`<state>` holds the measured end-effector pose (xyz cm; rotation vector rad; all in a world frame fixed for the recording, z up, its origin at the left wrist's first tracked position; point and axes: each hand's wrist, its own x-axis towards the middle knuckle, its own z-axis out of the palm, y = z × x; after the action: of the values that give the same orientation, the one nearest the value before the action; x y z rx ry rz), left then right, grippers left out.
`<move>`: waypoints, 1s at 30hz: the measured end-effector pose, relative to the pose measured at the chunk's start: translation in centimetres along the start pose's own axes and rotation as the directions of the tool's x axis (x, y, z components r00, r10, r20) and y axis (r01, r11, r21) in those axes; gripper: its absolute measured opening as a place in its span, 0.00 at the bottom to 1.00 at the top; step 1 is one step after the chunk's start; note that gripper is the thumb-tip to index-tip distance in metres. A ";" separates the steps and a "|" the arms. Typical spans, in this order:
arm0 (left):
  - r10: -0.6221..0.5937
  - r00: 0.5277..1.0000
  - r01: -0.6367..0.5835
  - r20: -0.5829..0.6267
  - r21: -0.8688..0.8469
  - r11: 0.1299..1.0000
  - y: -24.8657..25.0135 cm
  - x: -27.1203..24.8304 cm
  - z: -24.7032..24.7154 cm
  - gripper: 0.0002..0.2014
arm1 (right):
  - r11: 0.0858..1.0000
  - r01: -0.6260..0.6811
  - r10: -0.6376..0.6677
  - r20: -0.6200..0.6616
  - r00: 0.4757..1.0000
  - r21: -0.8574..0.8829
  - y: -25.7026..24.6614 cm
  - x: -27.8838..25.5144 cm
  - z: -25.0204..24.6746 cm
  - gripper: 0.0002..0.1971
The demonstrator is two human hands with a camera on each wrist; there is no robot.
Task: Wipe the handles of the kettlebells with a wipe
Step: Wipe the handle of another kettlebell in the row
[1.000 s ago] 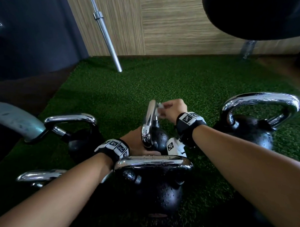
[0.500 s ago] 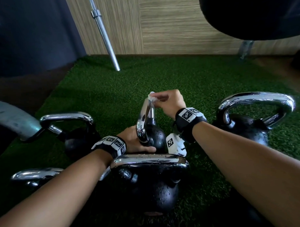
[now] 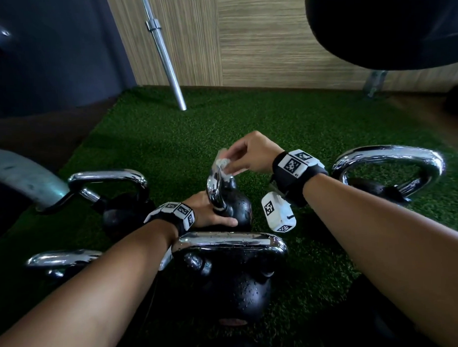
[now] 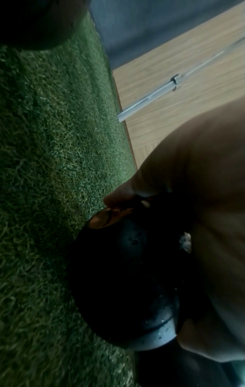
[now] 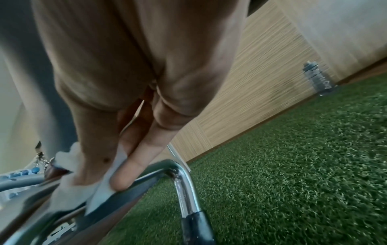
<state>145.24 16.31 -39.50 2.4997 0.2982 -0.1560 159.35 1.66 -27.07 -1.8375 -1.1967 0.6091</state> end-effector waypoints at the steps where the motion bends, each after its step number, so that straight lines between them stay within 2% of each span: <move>1: -0.007 1.000 0.007 -0.002 -0.016 1.000 0.0 0.1 0.0 0.38 | 0.999 0.004 -0.004 -0.024 1.000 0.034 -0.1 0.0 0.2 0.13; 4: -0.027 1.000 0.027 0.003 -0.032 0.999 0.2 0.3 -0.1 0.36 | 0.992 0.009 -0.001 -0.065 0.998 0.126 -0.1 -0.2 0.3 0.11; 6: -0.041 0.999 0.042 0.012 -0.050 0.998 0.1 0.5 -0.3 0.37 | 0.991 -0.013 0.012 0.011 1.000 0.132 -0.1 -0.6 0.5 0.11; 9: -0.046 0.999 0.046 -0.009 -0.027 0.999 -0.4 0.9 -0.2 0.46 | 0.995 -0.042 0.029 0.141 0.990 0.093 0.0 -1.6 1.4 0.12; 14: -0.090 0.995 0.089 -0.039 -0.010 0.996 -1.1 1.4 0.0 0.52 | 0.990 -0.041 0.030 0.077 0.997 0.134 0.5 -1.6 1.9 0.13; 16: -0.068 0.998 0.068 -0.011 0.023 0.997 -1.4 1.5 0.0 0.49 | 0.996 -0.052 0.045 0.085 0.995 0.076 0.9 -1.7 2.3 0.12; 18: -0.071 0.997 0.070 0.029 0.026 0.997 -1.7 1.5 0.1 0.39 | 0.996 -0.044 0.053 0.116 0.992 -0.084 1.7 -1.8 3.0 0.10; 20: -0.060 0.998 0.059 0.028 0.010 0.998 -2.1 1.5 0.4 0.34 | 0.980 -0.017 0.042 0.127 0.991 -0.197 2.5 -1.6 3.5 0.11; 22: -0.031 0.999 0.031 0.016 -0.045 0.998 -1.7 0.8 0.5 0.30 | 0.979 -0.019 0.043 0.114 0.993 -0.205 3.0 -1.2 3.4 0.12; 24: -0.001 1.000 0.001 0.007 -0.083 0.997 -1.3 0.4 0.5 0.20 | 0.976 -0.029 0.050 0.092 0.994 -0.216 3.2 -1.0 3.3 0.13; 25: 0.009 1.000 -0.009 0.006 -0.091 0.996 -1.1 0.4 0.4 0.20 | 0.972 -0.035 0.061 0.105 0.993 -0.234 3.2 -0.9 3.5 0.14; 28: 0.042 0.999 -0.041 0.005 -0.087 0.995 -1.1 0.8 0.7 0.35 | 0.973 -0.065 0.106 0.179 0.978 -0.223 3.4 -0.9 3.6 0.15; 30: 0.028 0.999 -0.026 0.017 -0.080 0.996 -1.3 1.0 0.8 0.37 | 0.985 -0.081 0.112 0.212 0.971 -0.152 3.5 -0.9 3.3 0.15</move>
<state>145.81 17.05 -41.10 2.4209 0.2578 -0.1530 158.19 1.42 -31.80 -1.9975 -1.3292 0.8184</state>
